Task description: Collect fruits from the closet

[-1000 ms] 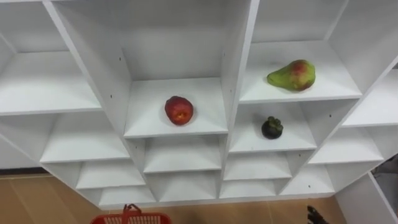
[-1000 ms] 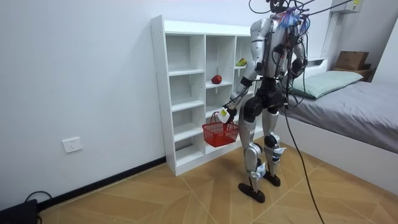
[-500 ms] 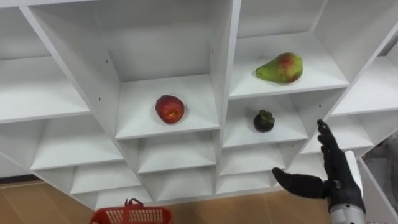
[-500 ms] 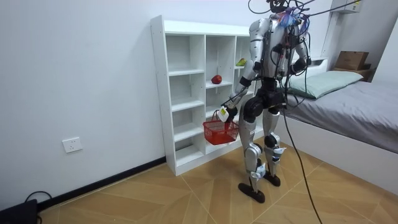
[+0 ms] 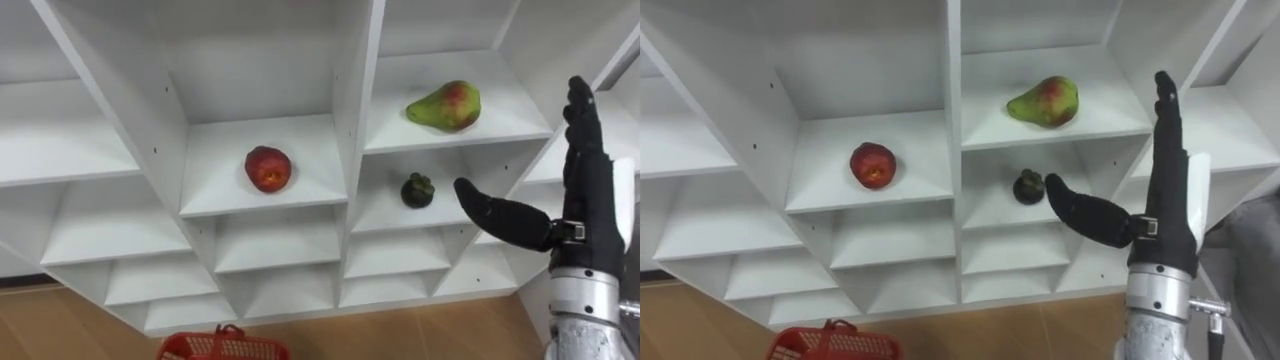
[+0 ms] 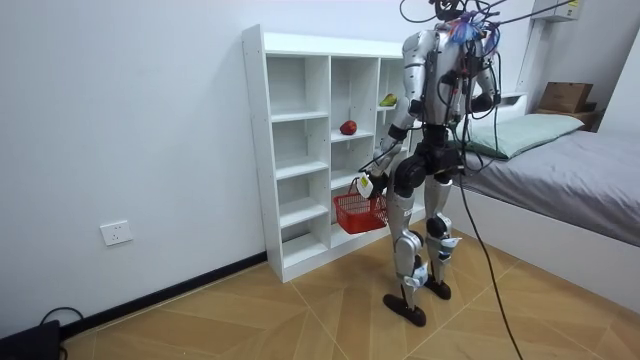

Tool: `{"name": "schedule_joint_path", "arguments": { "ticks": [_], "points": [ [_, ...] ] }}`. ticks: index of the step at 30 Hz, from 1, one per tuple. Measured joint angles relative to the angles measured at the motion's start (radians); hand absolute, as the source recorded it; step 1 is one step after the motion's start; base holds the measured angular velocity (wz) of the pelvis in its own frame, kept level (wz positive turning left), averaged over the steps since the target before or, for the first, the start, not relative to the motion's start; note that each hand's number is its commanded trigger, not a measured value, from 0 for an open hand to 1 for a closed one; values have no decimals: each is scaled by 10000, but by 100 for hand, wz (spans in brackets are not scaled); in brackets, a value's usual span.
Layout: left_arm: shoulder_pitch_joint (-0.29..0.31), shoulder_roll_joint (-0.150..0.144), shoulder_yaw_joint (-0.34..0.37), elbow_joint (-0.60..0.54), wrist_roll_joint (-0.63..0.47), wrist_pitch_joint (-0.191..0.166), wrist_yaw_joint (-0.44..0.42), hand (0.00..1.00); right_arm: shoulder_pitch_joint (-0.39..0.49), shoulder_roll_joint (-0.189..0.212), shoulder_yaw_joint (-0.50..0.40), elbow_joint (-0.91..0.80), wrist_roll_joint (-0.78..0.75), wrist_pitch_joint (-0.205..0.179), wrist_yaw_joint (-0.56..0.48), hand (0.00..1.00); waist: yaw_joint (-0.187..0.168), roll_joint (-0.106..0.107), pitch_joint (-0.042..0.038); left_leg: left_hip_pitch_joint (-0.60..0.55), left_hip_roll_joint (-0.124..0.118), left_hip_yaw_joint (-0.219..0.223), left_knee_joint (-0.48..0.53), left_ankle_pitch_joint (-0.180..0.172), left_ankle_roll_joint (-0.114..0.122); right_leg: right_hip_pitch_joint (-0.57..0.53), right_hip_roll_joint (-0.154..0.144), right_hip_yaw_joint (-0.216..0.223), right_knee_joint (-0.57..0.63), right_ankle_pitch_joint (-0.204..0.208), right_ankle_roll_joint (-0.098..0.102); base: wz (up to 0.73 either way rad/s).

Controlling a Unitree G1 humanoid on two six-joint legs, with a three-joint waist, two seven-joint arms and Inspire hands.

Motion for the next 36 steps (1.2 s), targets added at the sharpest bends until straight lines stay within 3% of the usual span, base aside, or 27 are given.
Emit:
{"name": "schedule_joint_path", "arguments": {
  "ticks": [10, 16, 20, 27, 36],
  "points": [
    [-13, 38, -1, 93, 2, -6, -109, 100, -100, -424, 3, -171, -8, -200, -582, 0, 10, -31, -6, 8, -2, 2, 0, 0, 0, -14, 11, 62, 8, 6, 6, 0],
    [-141, 168, -1, 332, -18, -7, -188, 100, -604, -680, -2, -173, 188, -200, -540, 0, 35, -216, 33, -6, -1, -2, 1, 1, -1, -44, 15, 67, 5, 6, 6, 0],
    [-213, 265, 35, 492, -11, -4, -300, 100, -958, -837, -23, -172, 389, -199, -293, 0, 59, -355, -4, 27, -2, -27, 2, 1, -1, 106, 10, 37, -16, 11, 9, 2],
    [-389, 346, -8, 485, -15, 53, -354, 100, -1129, -1299, 4, -138, 462, -167, 144, 0, 265, -429, 62, -6, -1, -61, 3, 1, -1, 103, -1, -39, -22, 12, 7, 1],
    [-425, 366, 17, 487, 6, 109, -318, 100, -1228, -1434, -3, 163, 430, -130, 385, 0, 307, -435, 98, -12, 2, -237, 4, 1, -1, 234, -11, -217, -178, 38, -2, 6]
  ]
}}
